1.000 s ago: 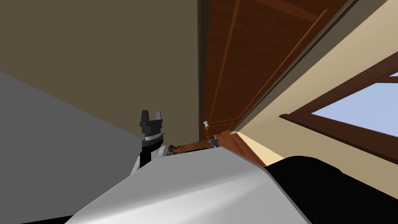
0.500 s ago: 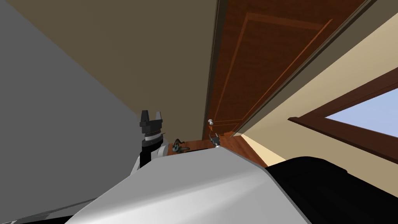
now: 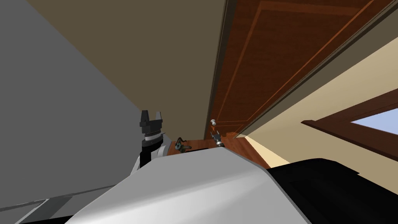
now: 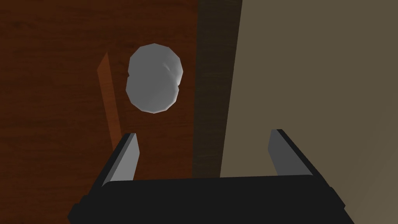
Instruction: Pull the door open
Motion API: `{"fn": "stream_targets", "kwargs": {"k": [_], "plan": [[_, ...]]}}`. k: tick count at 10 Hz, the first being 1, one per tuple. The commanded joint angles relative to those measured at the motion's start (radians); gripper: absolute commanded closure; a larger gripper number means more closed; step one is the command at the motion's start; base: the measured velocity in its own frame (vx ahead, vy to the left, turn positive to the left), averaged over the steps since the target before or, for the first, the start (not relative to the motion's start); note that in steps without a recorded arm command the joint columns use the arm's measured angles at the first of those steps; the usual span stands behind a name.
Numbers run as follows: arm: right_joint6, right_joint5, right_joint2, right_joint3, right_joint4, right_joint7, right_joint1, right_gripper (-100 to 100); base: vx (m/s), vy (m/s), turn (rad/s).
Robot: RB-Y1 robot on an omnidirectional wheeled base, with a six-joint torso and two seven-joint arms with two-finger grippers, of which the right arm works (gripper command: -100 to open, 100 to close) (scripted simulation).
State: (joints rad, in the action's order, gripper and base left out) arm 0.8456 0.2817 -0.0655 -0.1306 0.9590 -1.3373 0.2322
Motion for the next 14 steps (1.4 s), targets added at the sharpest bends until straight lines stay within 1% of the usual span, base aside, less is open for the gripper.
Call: {"fn": "stream_targets", "kwargs": {"k": [1,4,5,8,9,10,11,13,14], "plan": [[0.0,-0.011,-0.015,-0.024,-0.046,0.002,-0.045,-100,0.003,0.031,0.078],[-0.006,-0.032,-0.036,-0.07,-0.13,0.003,-0.135,-100,0.007,0.018,0.083],[-0.006,-0.032,-0.036,-0.07,-0.135,0.003,-0.137,-100,0.011,0.001,0.018],[-0.012,-0.052,-0.053,-0.111,-0.216,0.005,-0.222,-100,0.022,-0.01,0.055],[-0.012,-0.052,-0.053,-0.111,-0.216,0.005,-0.222,-100,0.02,-0.011,0.014],[-0.014,-0.057,-0.057,-0.124,-0.241,0.006,-0.247,-100,0.022,-0.01,0.022],[-0.014,-0.057,-0.057,-0.124,-0.241,0.006,-0.247,-100,0.017,-0.01,0.019],[-0.017,-0.068,-0.065,-0.146,-0.284,0.007,-0.292,-100,0.023,-0.019,0.03],[-0.018,-0.072,-0.068,-0.155,-0.301,0.008,-0.31,-100,0.024,-0.019,0.007]]}}
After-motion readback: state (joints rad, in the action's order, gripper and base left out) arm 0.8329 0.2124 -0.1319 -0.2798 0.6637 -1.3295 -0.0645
